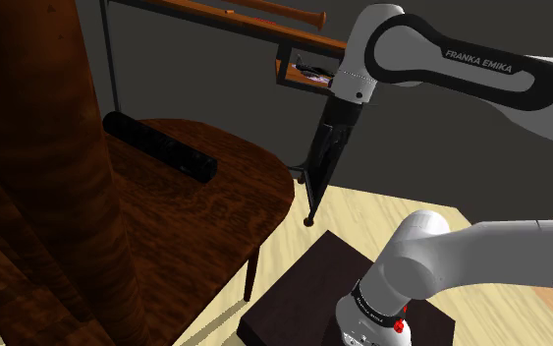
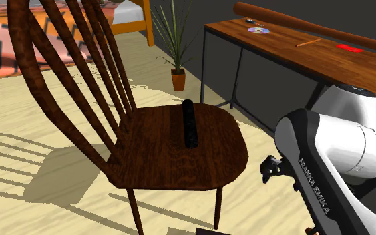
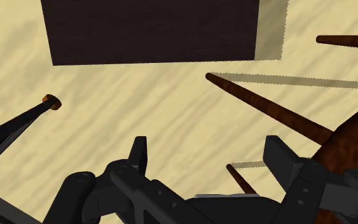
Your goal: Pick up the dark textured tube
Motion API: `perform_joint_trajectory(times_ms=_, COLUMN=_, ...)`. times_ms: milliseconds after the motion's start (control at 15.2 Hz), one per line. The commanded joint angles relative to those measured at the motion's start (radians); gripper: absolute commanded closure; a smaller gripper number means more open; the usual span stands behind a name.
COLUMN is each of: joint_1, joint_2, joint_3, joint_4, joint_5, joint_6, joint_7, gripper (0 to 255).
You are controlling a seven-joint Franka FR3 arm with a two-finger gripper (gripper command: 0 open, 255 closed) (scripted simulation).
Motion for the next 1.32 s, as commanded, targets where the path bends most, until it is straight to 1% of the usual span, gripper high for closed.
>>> perform_joint_trajectory(times_ms=0, joint_1=0.000, joint_2=0.000, joint_3=0.000, joint_4=0.000, joint_5=0.000, joint_6=0.000, joint_7=0.000, gripper=0)
perform_joint_trajectory(times_ms=330, joint_1=0.043, joint_2=0.132, joint_3=0.091, joint_4=0.110, joint_5=0.043, joint_6=0.043, joint_7=0.071, gripper=0)
perform_joint_trajectory(times_ms=660, joint_1=0.072, joint_2=0.275, joint_3=0.178, joint_4=0.245, joint_5=0.060, joint_6=0.070, joint_7=0.143, gripper=0)
perform_joint_trajectory(times_ms=990, joint_1=0.094, joint_2=0.428, joint_3=0.260, joint_4=0.405, joint_5=0.050, joint_6=0.080, joint_7=0.219, gripper=0)
perform_joint_trajectory(times_ms=1254, joint_1=0.110, joint_2=0.560, joint_3=0.325, joint_4=0.554, joint_5=0.019, joint_6=0.072, joint_7=0.285, gripper=0)
